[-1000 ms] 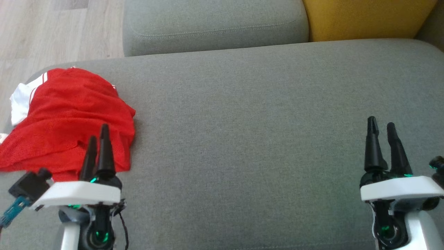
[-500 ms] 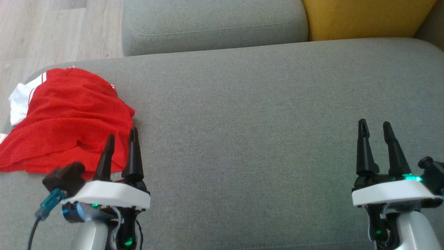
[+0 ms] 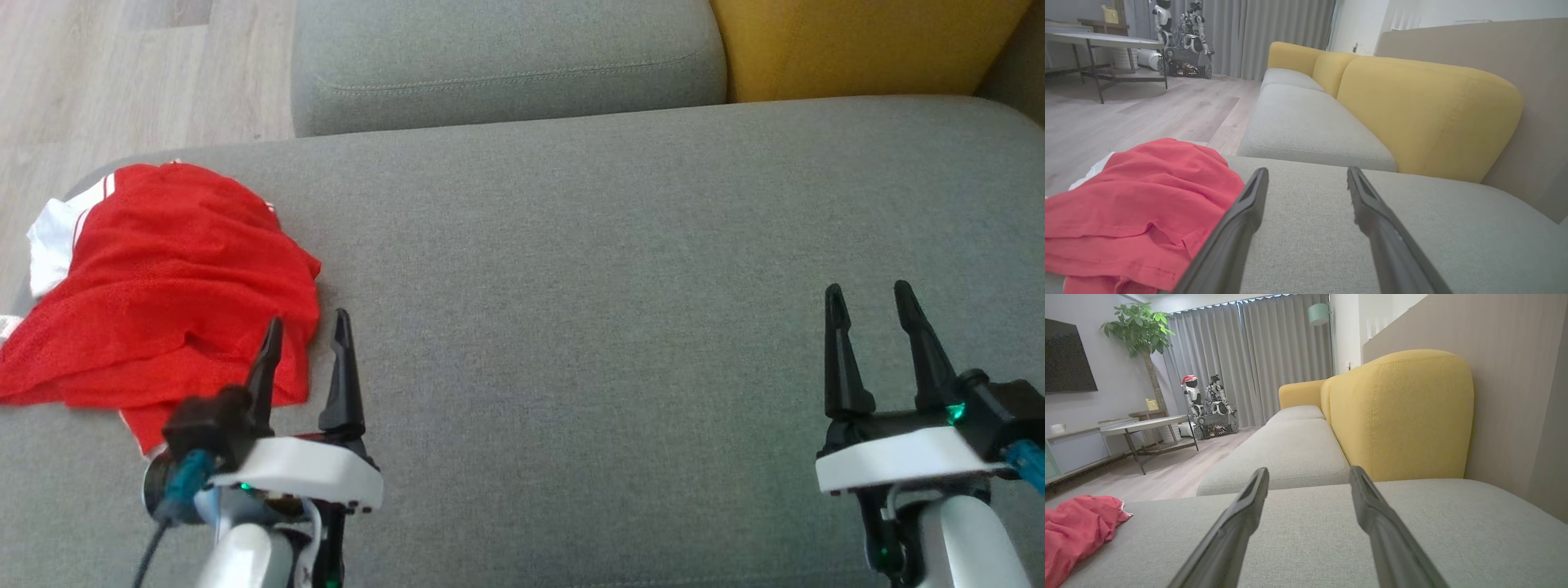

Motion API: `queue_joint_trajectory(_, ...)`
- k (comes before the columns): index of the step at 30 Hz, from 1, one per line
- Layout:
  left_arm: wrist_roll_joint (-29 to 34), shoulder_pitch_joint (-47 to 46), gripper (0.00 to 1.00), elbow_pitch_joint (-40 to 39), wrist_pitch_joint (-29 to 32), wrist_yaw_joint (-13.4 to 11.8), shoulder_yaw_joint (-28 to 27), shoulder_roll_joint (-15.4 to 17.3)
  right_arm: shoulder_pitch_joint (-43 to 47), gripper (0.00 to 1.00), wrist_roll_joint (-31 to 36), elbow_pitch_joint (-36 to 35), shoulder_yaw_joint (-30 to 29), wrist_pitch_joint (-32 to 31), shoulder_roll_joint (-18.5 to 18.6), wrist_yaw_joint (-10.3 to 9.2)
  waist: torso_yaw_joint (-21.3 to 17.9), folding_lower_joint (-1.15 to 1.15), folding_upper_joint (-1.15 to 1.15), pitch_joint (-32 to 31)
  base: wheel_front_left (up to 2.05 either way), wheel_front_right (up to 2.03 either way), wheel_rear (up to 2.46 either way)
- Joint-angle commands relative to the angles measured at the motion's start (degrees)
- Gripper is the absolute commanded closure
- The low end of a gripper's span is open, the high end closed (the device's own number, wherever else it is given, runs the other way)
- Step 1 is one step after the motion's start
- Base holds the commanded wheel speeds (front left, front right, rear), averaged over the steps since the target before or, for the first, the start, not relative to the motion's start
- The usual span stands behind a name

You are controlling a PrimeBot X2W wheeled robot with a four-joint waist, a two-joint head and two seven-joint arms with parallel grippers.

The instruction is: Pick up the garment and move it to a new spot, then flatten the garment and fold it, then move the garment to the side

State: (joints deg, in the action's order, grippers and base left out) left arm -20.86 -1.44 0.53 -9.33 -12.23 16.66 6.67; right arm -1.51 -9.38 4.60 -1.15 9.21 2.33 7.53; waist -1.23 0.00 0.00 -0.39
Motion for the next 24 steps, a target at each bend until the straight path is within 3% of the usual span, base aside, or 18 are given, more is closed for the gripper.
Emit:
queue_joint_trajectory(1, 2.6, -2.8, 0.0, -2.6, -1.1, -1.3, -0.2, 1.4, -1.3, 0.0, 2.9, -2.1, 1.0, 1.2, 0.4, -0.03, 0.0, 0.0, 0.0, -0.1, 0.0, 0.0, 0.0)
queue_joint_trajectory(12, 9.4, -2.9, 0.0, -0.7, -2.8, -5.9, 4.2, 3.8, -0.7, 0.0, 8.5, -0.6, 2.2, 2.9, 0.5, -0.04, 0.0, 0.0, 0.0, -0.7, 0.0, 0.0, 0.0)
queue_joint_trajectory(15, 9.5, -2.5, 0.0, -0.6, -3.3, -6.5, 4.5, 3.3, -0.3, 0.0, 6.7, 1.5, 2.2, 3.4, 0.5, -0.04, 0.1, 0.0, 0.0, -0.9, 0.0, 0.0, 0.0)
queue_joint_trajectory(24, 7.4, 0.1, 0.0, 0.9, -4.8, -1.5, -1.8, -1.1, -0.9, 0.0, -3.6, 9.0, 4.0, 3.3, 0.5, -0.04, 0.0, 0.0, 0.0, -1.0, 0.0, 0.0, 0.0)
